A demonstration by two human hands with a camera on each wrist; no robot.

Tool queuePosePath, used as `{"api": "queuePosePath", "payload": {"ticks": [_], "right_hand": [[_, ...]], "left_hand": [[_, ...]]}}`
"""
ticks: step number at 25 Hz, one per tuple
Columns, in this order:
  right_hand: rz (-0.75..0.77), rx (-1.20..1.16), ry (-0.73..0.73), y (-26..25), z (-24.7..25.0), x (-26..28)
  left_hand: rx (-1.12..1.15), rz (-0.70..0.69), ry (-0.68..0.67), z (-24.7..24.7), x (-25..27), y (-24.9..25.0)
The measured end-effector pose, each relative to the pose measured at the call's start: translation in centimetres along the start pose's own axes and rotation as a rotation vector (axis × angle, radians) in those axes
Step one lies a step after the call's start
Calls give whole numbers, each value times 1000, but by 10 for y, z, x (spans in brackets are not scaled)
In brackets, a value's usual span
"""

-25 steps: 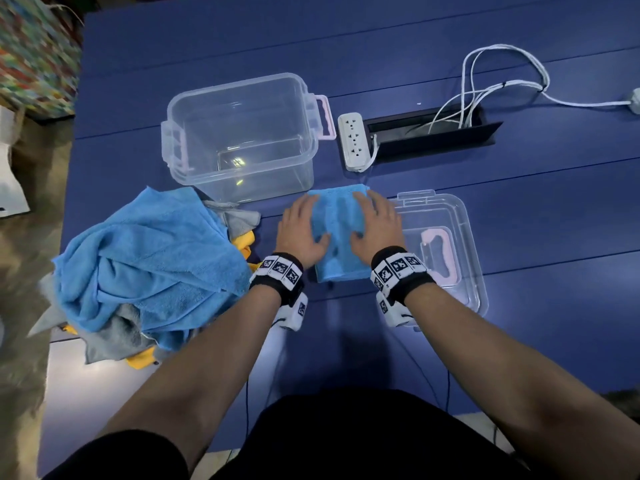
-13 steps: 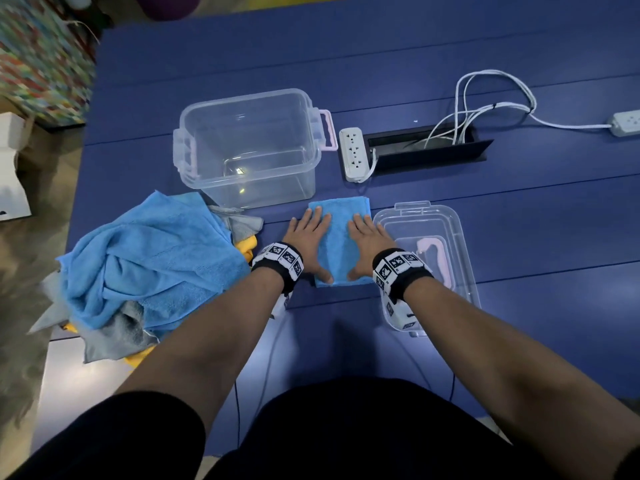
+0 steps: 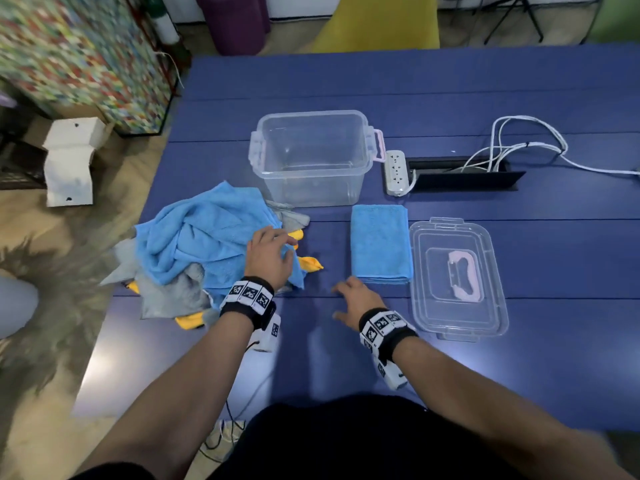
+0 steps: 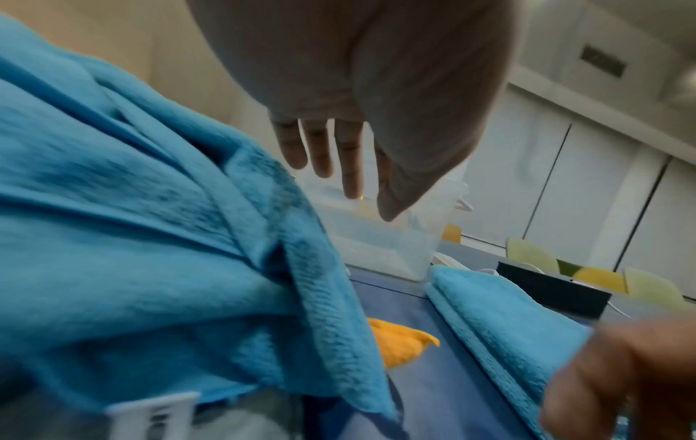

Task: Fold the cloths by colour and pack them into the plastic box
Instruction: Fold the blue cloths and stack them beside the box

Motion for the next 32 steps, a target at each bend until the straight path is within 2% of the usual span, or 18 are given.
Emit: {"api": "queuePosePath", "payload": {"ticks": [2, 4, 6, 8, 9, 13, 17, 19, 22, 25, 28, 30, 32], "right_hand": [[7, 133, -81, -7, -29, 7], [-8, 182, -90, -9, -42, 13], [-44, 185, -89, -9, -45, 16], [-78, 201, -92, -13, -42, 14], [-96, 207, -93, -15, -41, 12], [-191, 195, -111, -29, -33, 3], [-256, 23, -57, -54, -15, -14], [-200, -57, 15, -80, -2, -27], [-133, -120, 124, -119, 18, -43], [-41, -118, 180, -158, 31, -56], [55, -98, 204, -191, 33, -64], [25, -76, 162, -198, 26, -71], [-21, -181, 135, -195, 23, -77]], "left_hand": [[-56, 69, 105, 26, 12, -25], [-100, 202, 157, 46, 24, -58], [-86, 380, 68, 50, 37, -96], [-75, 459, -47, 49, 47, -124], [-75, 446, -65, 49, 49, -131], [88, 437, 37, 61, 54, -151], [71, 309, 148, 79, 53, -144], [0, 260, 112, 81, 49, -144], [-161, 214, -65, 72, 50, -151], [-133, 184, -42, 80, 49, -157], [71, 80, 79, 109, 40, -133], [362, -8, 222, 150, 30, -98], [528, -98, 342, 196, 20, -58]]}}
Point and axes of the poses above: each hand's wrist, its own x-axis away from the middle knuckle, its own z-axis out of the back of the hand, y = z × x, the point moved 9 cm from there along -x, towards the middle knuckle, and after that the axes turned 1 degree about -y, right-handed, at the moved point
